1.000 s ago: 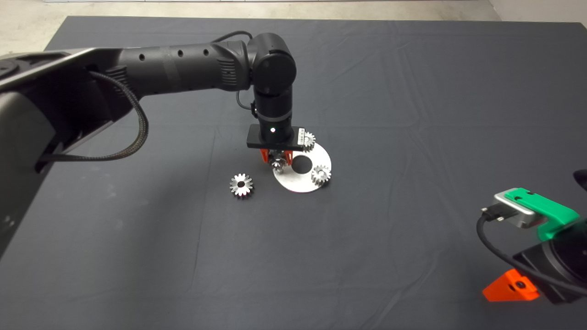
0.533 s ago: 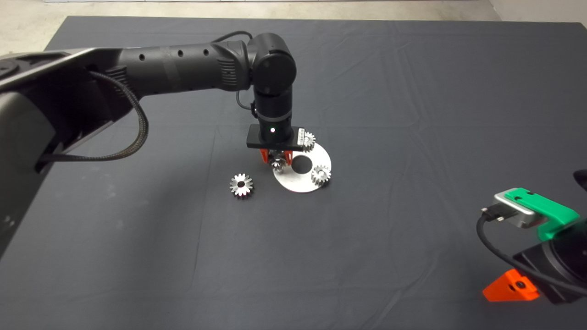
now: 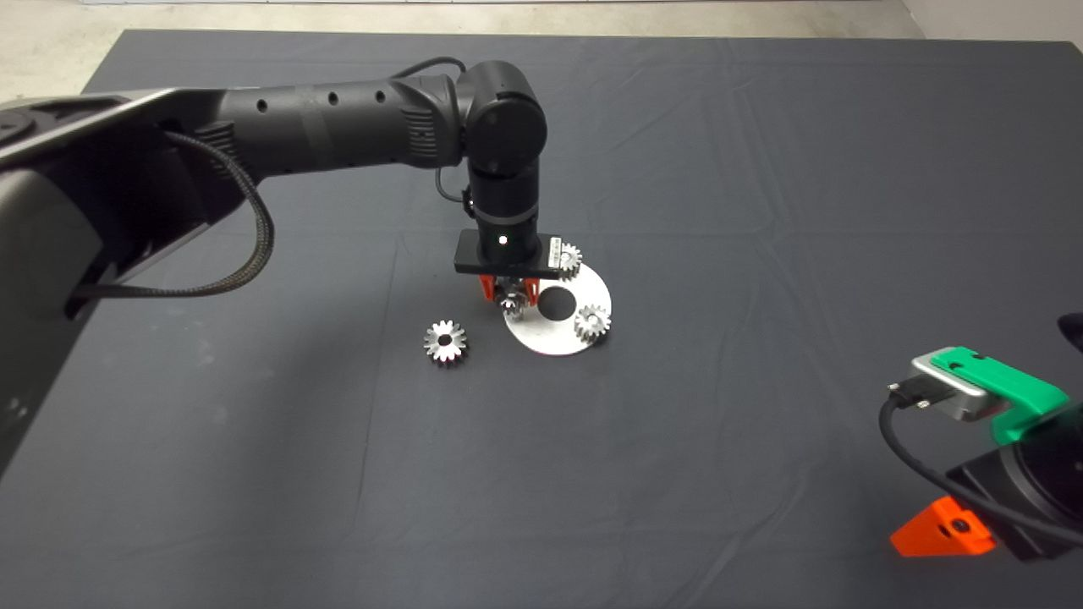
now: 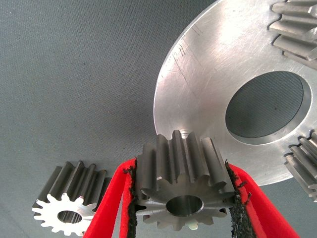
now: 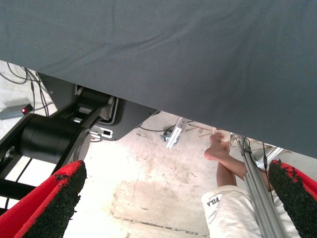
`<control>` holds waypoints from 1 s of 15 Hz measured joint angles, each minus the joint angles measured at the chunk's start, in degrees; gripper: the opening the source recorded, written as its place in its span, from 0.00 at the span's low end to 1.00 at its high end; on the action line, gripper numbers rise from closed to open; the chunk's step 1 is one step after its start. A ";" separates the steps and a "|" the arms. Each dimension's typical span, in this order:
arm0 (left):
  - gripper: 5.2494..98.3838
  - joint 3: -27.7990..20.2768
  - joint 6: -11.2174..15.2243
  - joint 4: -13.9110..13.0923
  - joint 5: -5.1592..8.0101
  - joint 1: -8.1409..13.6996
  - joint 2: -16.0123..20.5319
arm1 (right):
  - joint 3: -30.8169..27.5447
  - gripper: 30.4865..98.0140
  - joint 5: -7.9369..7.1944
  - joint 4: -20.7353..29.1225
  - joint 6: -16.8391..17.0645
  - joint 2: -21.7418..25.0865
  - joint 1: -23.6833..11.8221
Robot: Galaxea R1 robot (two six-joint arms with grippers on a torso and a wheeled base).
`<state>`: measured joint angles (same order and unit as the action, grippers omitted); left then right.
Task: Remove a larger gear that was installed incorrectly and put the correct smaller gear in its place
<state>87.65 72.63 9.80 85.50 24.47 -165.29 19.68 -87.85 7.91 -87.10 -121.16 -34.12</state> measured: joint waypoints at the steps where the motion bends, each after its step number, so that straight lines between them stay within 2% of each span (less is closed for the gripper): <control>1: 0.33 0.00 0.00 -0.02 0.00 0.00 0.00 | 0.00 0.98 0.00 0.00 0.00 0.01 0.02; 14: 0.33 0.00 -0.09 -0.40 0.10 -0.02 -0.12 | 0.00 0.98 0.00 0.00 0.02 0.02 0.02; 15: 0.33 0.00 -0.09 -0.40 0.40 -0.02 -0.12 | 0.00 0.98 0.00 0.00 0.02 0.00 0.01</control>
<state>87.65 72.55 9.40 85.91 24.44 -165.41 19.68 -87.85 7.91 -87.08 -121.16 -34.12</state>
